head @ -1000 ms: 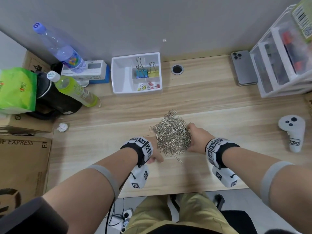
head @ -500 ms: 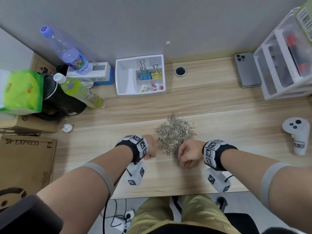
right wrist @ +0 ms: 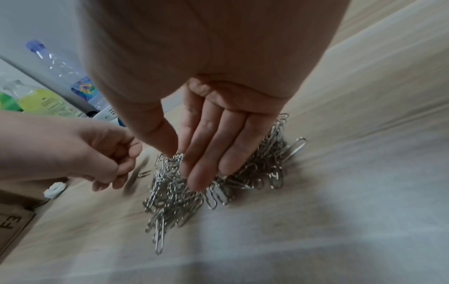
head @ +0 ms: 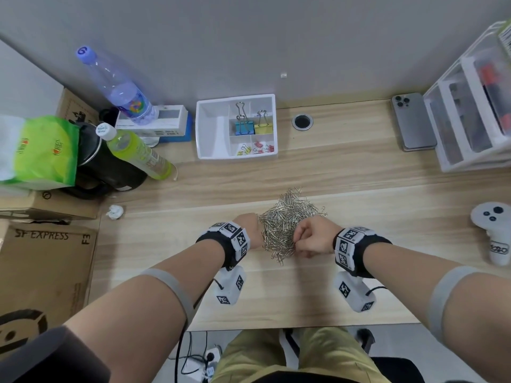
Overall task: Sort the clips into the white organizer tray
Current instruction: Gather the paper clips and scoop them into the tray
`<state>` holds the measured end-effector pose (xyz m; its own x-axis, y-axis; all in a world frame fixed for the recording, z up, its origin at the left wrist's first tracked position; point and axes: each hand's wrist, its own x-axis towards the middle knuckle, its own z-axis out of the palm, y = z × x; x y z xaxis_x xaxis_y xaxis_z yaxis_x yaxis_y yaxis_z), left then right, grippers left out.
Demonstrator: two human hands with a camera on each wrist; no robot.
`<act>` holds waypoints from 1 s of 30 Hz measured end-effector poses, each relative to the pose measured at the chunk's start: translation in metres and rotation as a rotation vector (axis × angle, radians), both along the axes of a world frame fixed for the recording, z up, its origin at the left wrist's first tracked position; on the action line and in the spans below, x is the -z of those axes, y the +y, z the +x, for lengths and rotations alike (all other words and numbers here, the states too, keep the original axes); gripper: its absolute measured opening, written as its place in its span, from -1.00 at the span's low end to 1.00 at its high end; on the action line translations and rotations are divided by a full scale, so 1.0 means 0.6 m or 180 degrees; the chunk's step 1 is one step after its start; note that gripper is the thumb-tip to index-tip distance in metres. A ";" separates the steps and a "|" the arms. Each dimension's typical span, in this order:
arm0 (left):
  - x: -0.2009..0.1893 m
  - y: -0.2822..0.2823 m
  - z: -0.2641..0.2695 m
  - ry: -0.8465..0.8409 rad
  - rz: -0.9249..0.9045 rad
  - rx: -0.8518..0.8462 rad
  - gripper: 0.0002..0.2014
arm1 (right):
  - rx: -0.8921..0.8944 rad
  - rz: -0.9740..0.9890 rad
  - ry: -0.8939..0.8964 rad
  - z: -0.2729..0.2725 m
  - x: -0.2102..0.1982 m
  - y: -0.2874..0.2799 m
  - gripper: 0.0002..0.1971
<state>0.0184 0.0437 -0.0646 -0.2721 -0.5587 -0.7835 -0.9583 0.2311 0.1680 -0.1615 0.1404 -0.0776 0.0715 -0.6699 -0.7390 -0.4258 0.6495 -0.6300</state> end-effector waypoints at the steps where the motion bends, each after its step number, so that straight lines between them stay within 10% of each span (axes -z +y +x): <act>1: -0.003 -0.006 0.002 -0.0007 -0.0082 -0.0209 -0.79 | 0.0071 -0.0032 0.0032 -0.001 -0.001 -0.004 -0.86; 5: -0.015 -0.023 0.015 -0.0231 -0.0051 -0.0374 -0.47 | 0.0113 -0.0166 0.0179 -0.011 0.001 -0.020 -0.87; 25: -0.040 -0.080 0.002 0.0120 0.0118 -0.0485 -0.70 | 0.0008 -0.0774 0.0432 -0.015 -0.031 -0.115 -0.85; 30: -0.052 -0.134 0.028 0.0146 -0.0214 -0.0612 -0.78 | -0.0210 -0.1166 0.0777 -0.008 -0.050 -0.201 -0.59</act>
